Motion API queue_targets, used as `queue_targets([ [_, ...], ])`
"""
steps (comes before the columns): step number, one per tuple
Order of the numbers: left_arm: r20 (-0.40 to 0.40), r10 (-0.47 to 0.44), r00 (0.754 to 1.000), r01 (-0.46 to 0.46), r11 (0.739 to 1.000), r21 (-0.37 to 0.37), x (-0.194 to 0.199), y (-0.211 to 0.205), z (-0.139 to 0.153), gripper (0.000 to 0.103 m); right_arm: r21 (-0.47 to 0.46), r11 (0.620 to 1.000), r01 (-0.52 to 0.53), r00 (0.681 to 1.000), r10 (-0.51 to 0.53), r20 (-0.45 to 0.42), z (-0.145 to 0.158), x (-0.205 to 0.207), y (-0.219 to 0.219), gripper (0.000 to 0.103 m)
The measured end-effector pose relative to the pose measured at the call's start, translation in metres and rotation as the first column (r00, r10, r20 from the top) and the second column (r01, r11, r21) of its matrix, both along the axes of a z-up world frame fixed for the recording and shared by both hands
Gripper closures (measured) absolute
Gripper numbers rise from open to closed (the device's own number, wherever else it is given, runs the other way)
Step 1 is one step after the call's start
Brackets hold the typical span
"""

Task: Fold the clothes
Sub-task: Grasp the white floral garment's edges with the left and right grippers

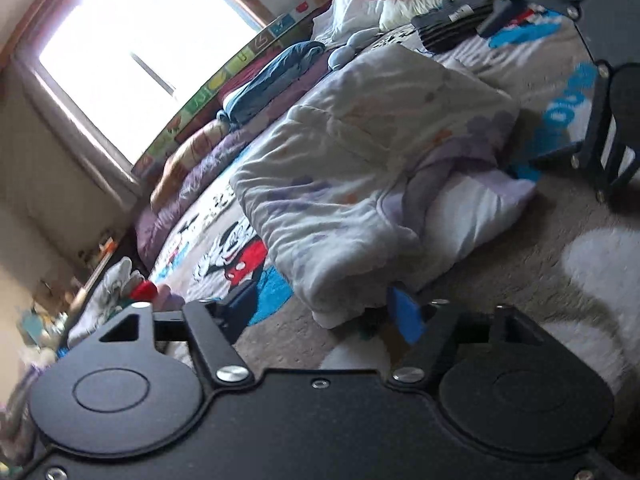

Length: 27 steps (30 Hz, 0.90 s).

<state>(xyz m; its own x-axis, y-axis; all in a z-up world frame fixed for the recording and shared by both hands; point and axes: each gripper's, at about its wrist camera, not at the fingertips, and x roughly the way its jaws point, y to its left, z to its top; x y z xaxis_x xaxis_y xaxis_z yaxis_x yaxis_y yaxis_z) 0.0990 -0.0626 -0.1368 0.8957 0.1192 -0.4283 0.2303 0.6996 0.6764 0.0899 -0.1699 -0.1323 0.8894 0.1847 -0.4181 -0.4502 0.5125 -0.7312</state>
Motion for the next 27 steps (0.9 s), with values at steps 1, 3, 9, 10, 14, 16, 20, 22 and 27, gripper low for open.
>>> queue_targets([
  [1, 0.005, -0.005, 1.0, 0.005, 1.0, 0.013, 0.001, 0.0, -0.003, 0.04, -0.008, 1.0, -0.005, 1.0, 0.005, 0.014, -0.003, 0.001, 0.001, 0.002],
  [3, 0.014, -0.015, 1.0, 0.015, 0.999, 0.037, 0.005, -0.001, -0.008, 0.043, -0.024, 1.0, -0.015, 0.999, 0.016, 0.043, -0.009, 0.002, 0.002, 0.002],
  [9, 0.07, -0.035, 0.997, 0.028, 0.995, 0.097, 0.014, -0.002, -0.016, 0.048, -0.042, 0.999, -0.026, 0.99, 0.032, 0.14, -0.013, 0.007, 0.002, 0.012],
  [10, 0.082, -0.033, 0.996, 0.026, 0.996, 0.089, 0.015, -0.002, -0.015, 0.051, -0.039, 0.999, -0.024, 0.986, 0.03, 0.164, -0.011, 0.008, 0.0, 0.013],
  [14, 0.121, -0.017, 0.992, 0.015, 1.0, 0.023, 0.024, 0.003, -0.002, 0.064, -0.014, 1.0, -0.017, 0.976, 0.02, 0.219, -0.007, 0.007, -0.007, 0.016],
  [16, 0.113, -0.02, 0.993, 0.022, 1.0, -0.013, 0.029, 0.005, 0.004, 0.072, -0.007, 1.0, -0.013, 0.974, 0.015, 0.225, -0.006, 0.005, -0.01, 0.016],
  [20, 0.108, -0.031, 0.994, 0.044, 0.992, -0.117, 0.033, 0.009, 0.023, 0.09, -0.036, 0.994, -0.105, 0.987, 0.108, 0.115, -0.007, -0.007, -0.004, 0.016],
  [22, 0.11, -0.021, 0.994, 0.044, 0.978, -0.206, 0.032, 0.013, 0.038, 0.092, -0.07, 0.99, -0.121, 0.988, 0.127, 0.092, -0.01, -0.013, 0.001, 0.015],
  [27, 0.11, -0.003, 0.994, 0.043, 0.932, -0.359, 0.033, 0.016, 0.075, 0.093, -0.073, 0.995, -0.074, 0.992, 0.08, 0.095, -0.01, -0.009, 0.005, 0.015],
])
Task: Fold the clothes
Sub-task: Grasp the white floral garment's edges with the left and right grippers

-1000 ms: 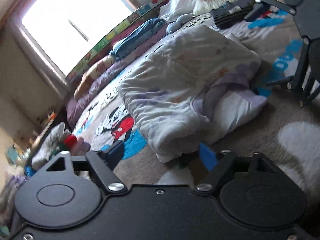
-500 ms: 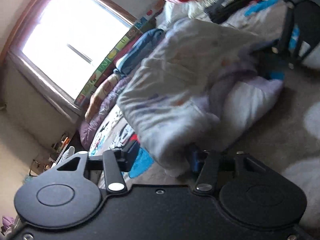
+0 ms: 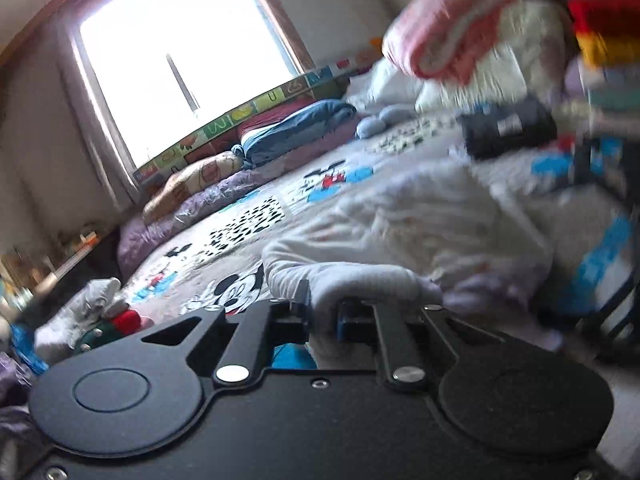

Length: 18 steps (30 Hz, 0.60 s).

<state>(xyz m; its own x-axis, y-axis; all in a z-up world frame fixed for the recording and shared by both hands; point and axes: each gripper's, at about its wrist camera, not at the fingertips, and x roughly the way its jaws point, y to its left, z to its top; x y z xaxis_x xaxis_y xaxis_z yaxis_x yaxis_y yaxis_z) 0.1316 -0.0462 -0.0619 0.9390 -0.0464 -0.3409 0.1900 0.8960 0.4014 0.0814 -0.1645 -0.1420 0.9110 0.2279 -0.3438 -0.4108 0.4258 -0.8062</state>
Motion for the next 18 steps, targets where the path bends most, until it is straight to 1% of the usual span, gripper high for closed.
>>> queue_targets([
  [4, -0.015, -0.003, 1.0, 0.002, 0.996, -0.085, 0.0, -0.001, 0.016, 0.093, -0.03, 0.999, 0.018, 0.999, -0.016, 0.048, -0.006, 0.003, 0.004, 0.015],
  [5, -0.016, -0.003, 1.0, 0.001, 0.995, -0.096, 0.0, -0.001, 0.018, 0.093, -0.035, 0.999, 0.02, 0.998, -0.018, 0.055, -0.008, 0.004, 0.005, 0.015],
  [7, -0.009, 0.001, 1.0, -0.002, 0.996, -0.088, -0.004, -0.001, 0.019, 0.093, -0.028, 0.999, 0.023, 0.998, -0.021, 0.061, -0.011, 0.007, 0.008, 0.017],
  [9, -0.001, 0.001, 1.0, -0.001, 0.997, -0.073, -0.01, -0.004, 0.021, 0.093, -0.014, 1.0, 0.027, 0.998, -0.027, 0.054, -0.011, 0.008, 0.008, 0.025],
  [10, 0.004, 0.0, 1.0, 0.0, 0.998, -0.066, -0.013, -0.006, 0.022, 0.093, 0.001, 0.999, 0.035, 0.998, -0.035, 0.046, -0.009, 0.008, 0.007, 0.04],
  [11, 0.013, 0.001, 1.0, -0.001, 0.999, -0.046, -0.016, -0.007, 0.023, 0.093, 0.021, 0.999, 0.044, 0.999, -0.045, 0.031, -0.006, 0.009, 0.004, 0.064],
  [12, 0.026, 0.002, 1.0, -0.002, 1.0, -0.015, -0.019, -0.009, 0.023, 0.094, 0.044, 0.998, 0.053, 0.998, -0.054, 0.015, -0.002, 0.009, 0.002, 0.07],
  [13, 0.037, 0.002, 0.999, -0.003, 1.0, 0.009, -0.022, -0.01, 0.024, 0.094, 0.075, 0.995, 0.06, 0.998, -0.059, -0.006, 0.003, 0.009, -0.001, 0.075],
  [15, 0.055, 0.0, 0.998, -0.002, 0.999, 0.042, -0.025, -0.01, 0.027, 0.094, 0.133, 0.989, 0.069, 0.998, -0.066, -0.025, 0.017, 0.005, -0.009, 0.08],
  [16, 0.063, -0.002, 0.998, -0.001, 0.999, 0.052, -0.027, -0.011, 0.03, 0.095, 0.161, 0.984, 0.073, 0.997, -0.069, -0.031, 0.024, 0.002, -0.012, 0.084],
  [18, 0.082, -0.009, 0.997, 0.003, 0.998, 0.07, -0.031, -0.011, 0.037, 0.095, 0.217, 0.973, 0.082, 0.996, -0.077, -0.033, 0.042, -0.001, -0.018, 0.086],
])
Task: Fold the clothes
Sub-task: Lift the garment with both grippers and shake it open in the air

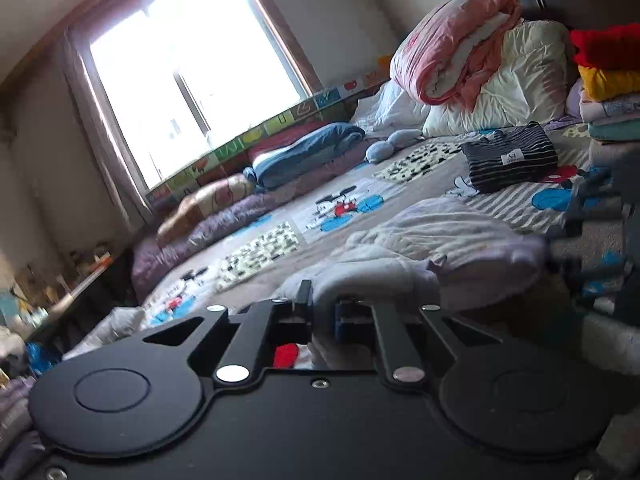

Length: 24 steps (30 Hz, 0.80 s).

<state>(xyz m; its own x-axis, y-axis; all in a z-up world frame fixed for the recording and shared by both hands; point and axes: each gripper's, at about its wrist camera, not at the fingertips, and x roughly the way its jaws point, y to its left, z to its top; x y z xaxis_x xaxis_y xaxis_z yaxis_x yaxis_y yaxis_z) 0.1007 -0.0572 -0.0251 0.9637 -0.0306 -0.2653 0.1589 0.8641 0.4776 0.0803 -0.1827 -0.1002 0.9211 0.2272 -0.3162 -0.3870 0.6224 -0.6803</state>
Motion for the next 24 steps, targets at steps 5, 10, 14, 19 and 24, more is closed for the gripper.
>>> queue_targets([
  [5, 0.067, -0.023, 0.998, 0.019, 0.998, 0.058, -0.009, -0.003, 0.023, 0.095, 0.114, 0.993, 0.033, 0.998, -0.038, 0.042, 0.046, -0.016, -0.027, 0.091],
  [10, 0.141, -0.048, 0.989, 0.035, 0.995, 0.095, -0.017, -0.007, 0.055, 0.095, 0.204, 0.979, 0.032, 0.994, -0.053, 0.1, 0.099, -0.029, -0.053, 0.092],
  [14, 0.185, -0.063, 0.981, 0.045, 0.994, 0.102, -0.027, -0.006, 0.079, 0.095, 0.237, 0.971, 0.012, 0.983, -0.055, 0.173, 0.136, -0.046, -0.066, 0.092],
  [19, 0.239, -0.075, 0.968, 0.049, 0.992, 0.114, -0.051, -0.006, 0.098, 0.095, 0.26, 0.966, -0.009, 0.972, -0.052, 0.229, 0.175, -0.059, -0.079, 0.093],
  [24, 0.277, -0.093, 0.956, 0.065, 0.992, 0.106, -0.08, -0.004, 0.113, 0.095, 0.279, 0.96, -0.036, 0.956, -0.048, 0.288, 0.205, -0.078, -0.088, 0.093],
])
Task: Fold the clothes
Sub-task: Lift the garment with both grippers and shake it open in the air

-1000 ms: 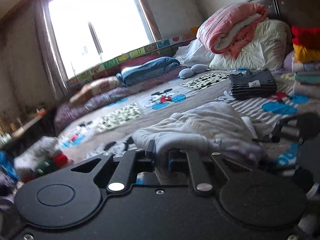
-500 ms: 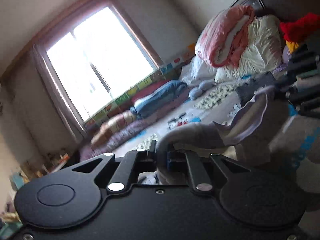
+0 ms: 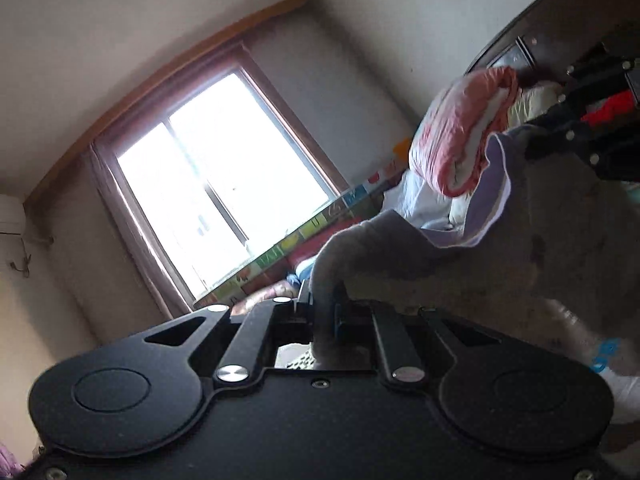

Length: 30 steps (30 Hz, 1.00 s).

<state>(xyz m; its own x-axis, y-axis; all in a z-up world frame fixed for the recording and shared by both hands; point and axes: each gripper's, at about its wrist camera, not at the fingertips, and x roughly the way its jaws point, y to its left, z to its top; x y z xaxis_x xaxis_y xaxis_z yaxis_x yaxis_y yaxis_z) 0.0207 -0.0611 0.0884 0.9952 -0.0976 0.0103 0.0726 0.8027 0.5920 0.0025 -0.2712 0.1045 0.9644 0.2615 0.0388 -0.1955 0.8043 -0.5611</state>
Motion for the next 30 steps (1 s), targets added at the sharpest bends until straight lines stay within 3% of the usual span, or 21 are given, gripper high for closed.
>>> queue_targets([
  [8, 0.038, -0.049, 0.998, 0.049, 0.999, -0.002, -0.054, -0.005, 0.011, 0.095, 0.04, 0.999, -0.018, 0.998, 0.015, 0.066, 0.025, -0.044, -0.017, 0.093],
  [17, -0.016, -0.076, 0.997, 0.076, 0.997, 0.001, -0.097, -0.011, -0.012, 0.095, 0.092, 0.994, -0.055, 0.998, 0.053, 0.024, 0.022, -0.092, -0.03, 0.093],
  [23, -0.101, -0.063, 0.993, 0.062, 0.998, -0.007, -0.072, -0.012, -0.037, 0.095, 0.108, 0.992, -0.068, 0.994, 0.077, -0.08, 0.001, -0.077, -0.021, 0.093],
  [30, -0.224, -0.019, 0.974, 0.015, 1.0, -0.02, 0.001, -0.004, -0.071, 0.095, 0.107, 0.993, -0.048, 0.97, 0.072, -0.231, -0.029, -0.019, -0.004, 0.093],
])
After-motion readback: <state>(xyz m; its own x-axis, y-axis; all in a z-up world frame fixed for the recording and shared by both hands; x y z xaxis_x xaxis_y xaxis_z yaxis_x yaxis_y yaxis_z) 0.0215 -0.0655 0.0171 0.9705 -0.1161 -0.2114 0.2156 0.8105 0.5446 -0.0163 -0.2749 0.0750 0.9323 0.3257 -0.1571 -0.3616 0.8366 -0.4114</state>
